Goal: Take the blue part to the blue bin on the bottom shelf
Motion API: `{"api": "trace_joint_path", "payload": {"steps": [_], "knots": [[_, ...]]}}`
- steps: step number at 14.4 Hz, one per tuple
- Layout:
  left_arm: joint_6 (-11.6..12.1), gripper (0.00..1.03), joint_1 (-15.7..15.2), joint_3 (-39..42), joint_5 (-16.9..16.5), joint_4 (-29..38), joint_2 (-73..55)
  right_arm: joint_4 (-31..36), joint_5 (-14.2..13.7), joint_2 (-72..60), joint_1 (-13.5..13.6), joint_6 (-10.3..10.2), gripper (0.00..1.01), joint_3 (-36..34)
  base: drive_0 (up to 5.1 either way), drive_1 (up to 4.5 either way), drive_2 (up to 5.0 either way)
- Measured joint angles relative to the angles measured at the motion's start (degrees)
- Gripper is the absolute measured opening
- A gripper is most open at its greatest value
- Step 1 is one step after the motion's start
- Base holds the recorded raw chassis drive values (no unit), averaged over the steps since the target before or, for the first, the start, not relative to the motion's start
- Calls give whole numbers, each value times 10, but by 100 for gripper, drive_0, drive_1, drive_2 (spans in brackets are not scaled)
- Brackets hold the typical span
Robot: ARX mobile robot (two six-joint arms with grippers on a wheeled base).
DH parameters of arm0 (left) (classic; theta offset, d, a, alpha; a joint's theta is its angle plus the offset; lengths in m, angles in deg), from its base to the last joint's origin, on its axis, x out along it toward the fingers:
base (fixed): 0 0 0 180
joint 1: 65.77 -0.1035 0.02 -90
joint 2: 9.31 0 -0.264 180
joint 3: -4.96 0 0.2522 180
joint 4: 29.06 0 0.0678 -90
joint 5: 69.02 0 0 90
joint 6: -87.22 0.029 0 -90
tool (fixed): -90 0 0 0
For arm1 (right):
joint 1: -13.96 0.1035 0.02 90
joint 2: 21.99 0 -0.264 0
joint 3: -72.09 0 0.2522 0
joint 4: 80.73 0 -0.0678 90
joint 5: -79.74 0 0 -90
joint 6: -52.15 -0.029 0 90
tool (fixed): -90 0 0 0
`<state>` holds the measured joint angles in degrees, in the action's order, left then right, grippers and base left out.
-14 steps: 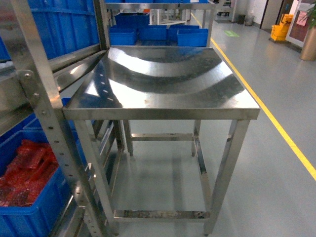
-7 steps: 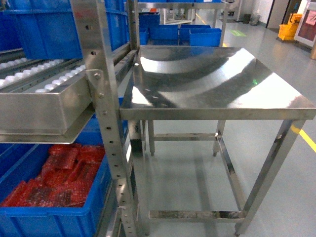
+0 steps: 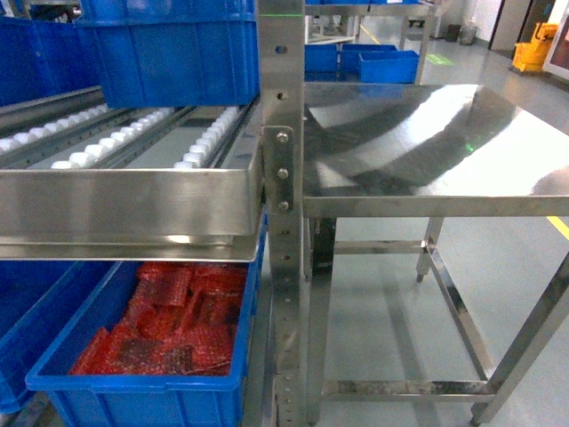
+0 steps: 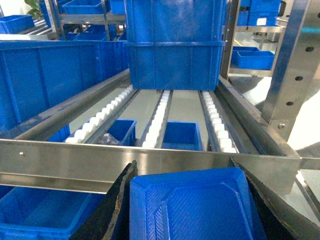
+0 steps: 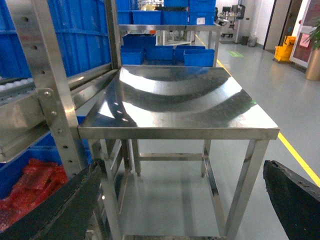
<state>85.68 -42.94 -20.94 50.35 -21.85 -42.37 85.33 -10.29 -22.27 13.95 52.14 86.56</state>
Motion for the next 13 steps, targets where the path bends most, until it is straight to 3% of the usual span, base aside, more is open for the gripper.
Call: {"api": "trace_joint_path", "payload": {"steps": [13], "knots": [[0,45,1,0,0,0,0,-2,0,0,0,0,98,0,-500,245,245]]}}
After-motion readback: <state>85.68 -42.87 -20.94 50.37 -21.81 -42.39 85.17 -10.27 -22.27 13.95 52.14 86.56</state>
